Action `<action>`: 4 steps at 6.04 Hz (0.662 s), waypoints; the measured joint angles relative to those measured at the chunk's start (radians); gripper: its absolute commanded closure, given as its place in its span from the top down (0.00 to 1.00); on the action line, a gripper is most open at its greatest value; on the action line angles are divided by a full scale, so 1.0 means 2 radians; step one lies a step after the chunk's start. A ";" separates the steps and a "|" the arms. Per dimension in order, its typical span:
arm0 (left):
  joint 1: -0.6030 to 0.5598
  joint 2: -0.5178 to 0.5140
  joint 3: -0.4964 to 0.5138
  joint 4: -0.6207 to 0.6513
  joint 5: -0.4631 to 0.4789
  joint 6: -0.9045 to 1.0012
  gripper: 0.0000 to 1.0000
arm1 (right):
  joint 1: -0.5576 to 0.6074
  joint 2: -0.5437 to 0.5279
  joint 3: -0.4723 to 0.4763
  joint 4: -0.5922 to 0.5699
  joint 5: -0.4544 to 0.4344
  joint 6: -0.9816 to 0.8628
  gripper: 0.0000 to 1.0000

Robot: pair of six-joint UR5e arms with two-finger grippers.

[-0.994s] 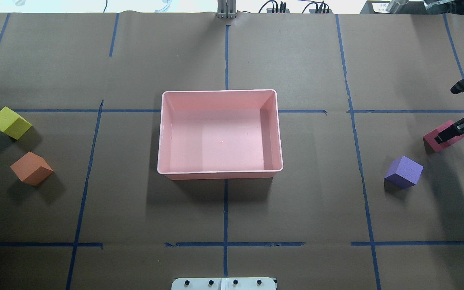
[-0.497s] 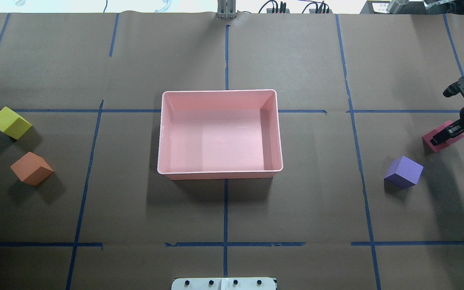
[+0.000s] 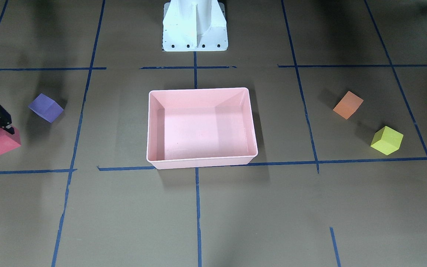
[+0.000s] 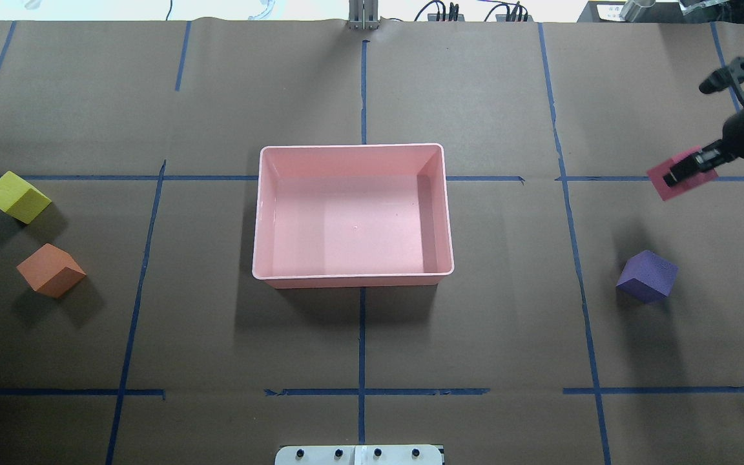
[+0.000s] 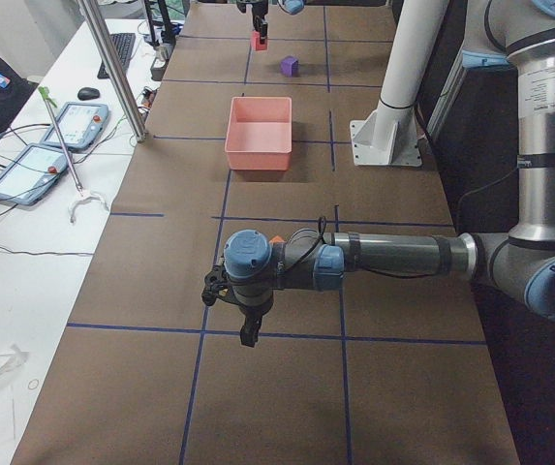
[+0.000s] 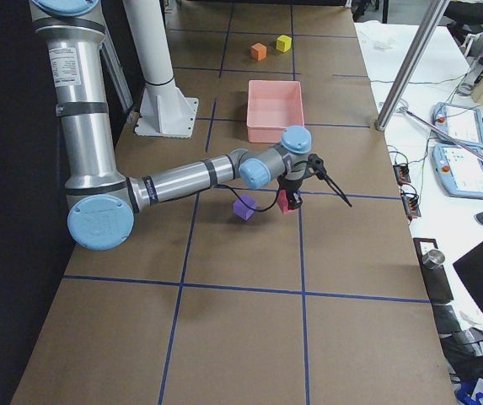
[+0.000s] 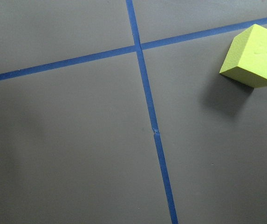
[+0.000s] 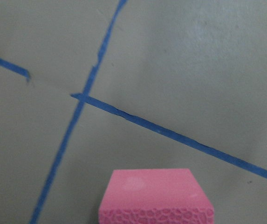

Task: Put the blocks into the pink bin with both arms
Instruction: 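Carry the pink cube over the bin and release it inside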

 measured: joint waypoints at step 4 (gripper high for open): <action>0.001 0.000 0.000 0.000 -0.001 0.000 1.00 | -0.179 0.216 0.024 -0.112 -0.117 0.357 0.52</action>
